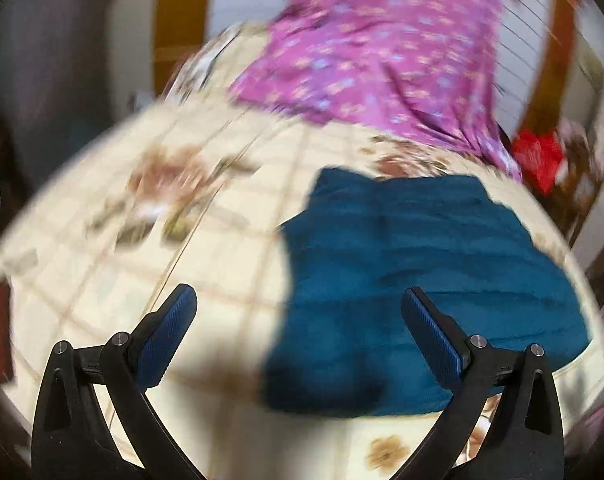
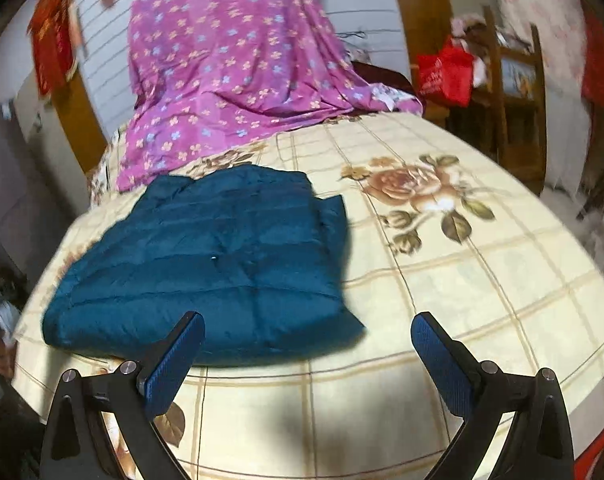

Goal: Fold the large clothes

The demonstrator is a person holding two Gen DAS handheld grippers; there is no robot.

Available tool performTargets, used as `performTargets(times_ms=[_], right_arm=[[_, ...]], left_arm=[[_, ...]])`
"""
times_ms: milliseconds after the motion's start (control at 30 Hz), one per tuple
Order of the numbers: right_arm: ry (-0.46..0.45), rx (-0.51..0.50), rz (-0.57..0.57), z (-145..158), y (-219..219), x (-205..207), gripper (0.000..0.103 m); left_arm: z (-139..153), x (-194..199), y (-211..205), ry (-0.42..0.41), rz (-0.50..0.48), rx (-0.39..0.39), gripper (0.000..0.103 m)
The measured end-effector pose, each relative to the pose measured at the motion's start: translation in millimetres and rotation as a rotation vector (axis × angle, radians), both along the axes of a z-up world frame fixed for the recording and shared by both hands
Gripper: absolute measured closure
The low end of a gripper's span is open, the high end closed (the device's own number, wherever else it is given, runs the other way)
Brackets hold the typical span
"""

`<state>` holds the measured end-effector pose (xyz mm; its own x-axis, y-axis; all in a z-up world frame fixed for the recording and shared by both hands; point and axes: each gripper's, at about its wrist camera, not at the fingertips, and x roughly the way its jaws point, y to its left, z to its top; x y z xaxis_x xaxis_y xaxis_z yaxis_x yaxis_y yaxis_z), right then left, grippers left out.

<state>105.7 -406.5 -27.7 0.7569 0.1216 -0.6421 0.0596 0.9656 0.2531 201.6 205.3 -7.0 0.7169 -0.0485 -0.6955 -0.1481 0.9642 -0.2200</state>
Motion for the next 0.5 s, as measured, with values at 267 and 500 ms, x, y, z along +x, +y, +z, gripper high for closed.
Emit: performTargets(times_ms=[267, 500], right_arm=[[0.083, 0.348, -0.054, -53.7, -32.7, 4.9, 0.000], [0.111, 0.453, -0.076, -69.1, -25.0, 9.1, 0.000]], left_arm=[[-67.2, -23.8, 19.5, 0.138, 0.010, -0.369, 0.001], [-93.3, -11.5, -7.6, 0.121, 0.013, -0.411, 0.001]])
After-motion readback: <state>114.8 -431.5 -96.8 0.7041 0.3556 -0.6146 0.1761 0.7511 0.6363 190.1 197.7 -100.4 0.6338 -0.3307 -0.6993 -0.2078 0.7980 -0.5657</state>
